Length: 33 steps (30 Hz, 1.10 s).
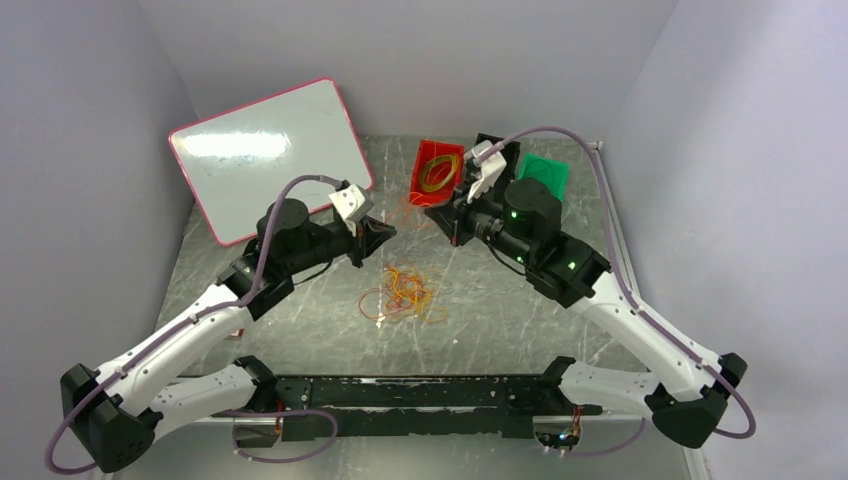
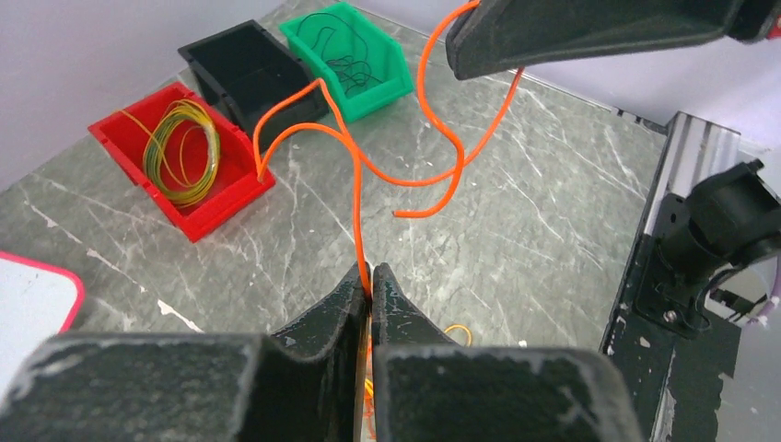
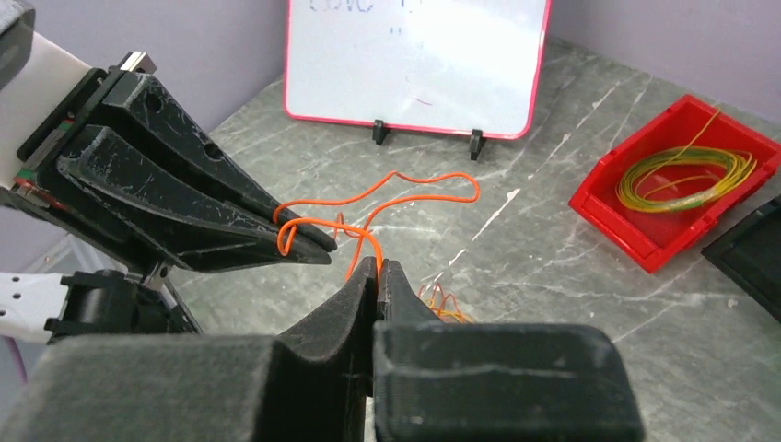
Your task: Untangle the cables
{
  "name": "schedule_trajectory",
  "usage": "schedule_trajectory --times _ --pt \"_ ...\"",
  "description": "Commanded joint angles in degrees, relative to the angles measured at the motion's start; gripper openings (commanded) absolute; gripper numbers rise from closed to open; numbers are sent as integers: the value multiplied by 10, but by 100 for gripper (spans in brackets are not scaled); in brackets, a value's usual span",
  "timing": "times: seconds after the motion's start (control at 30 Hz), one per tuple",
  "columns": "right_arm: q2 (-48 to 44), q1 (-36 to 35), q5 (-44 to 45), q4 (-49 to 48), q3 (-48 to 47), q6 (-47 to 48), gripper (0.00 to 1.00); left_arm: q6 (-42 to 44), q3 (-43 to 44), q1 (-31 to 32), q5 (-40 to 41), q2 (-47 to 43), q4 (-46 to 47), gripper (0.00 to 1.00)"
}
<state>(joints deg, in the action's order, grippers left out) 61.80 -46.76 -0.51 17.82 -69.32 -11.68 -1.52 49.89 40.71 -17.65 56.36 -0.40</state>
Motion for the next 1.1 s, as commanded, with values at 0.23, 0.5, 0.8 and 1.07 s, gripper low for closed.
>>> schedule_trajectory --times 0.23,0.5,0.8,1.07 --pt "-60 2 -172 -112 76 141 0 157 82 2 -116 -2 -191 7" --pt "-121 3 -276 -197 157 199 0 268 162 2 -164 20 -338 7" --pt "-119 3 -350 -208 156 208 0 283 183 2 -176 11 -342 7" --pt "-88 2 -350 -180 141 270 8 318 226 2 -190 36 -406 7"
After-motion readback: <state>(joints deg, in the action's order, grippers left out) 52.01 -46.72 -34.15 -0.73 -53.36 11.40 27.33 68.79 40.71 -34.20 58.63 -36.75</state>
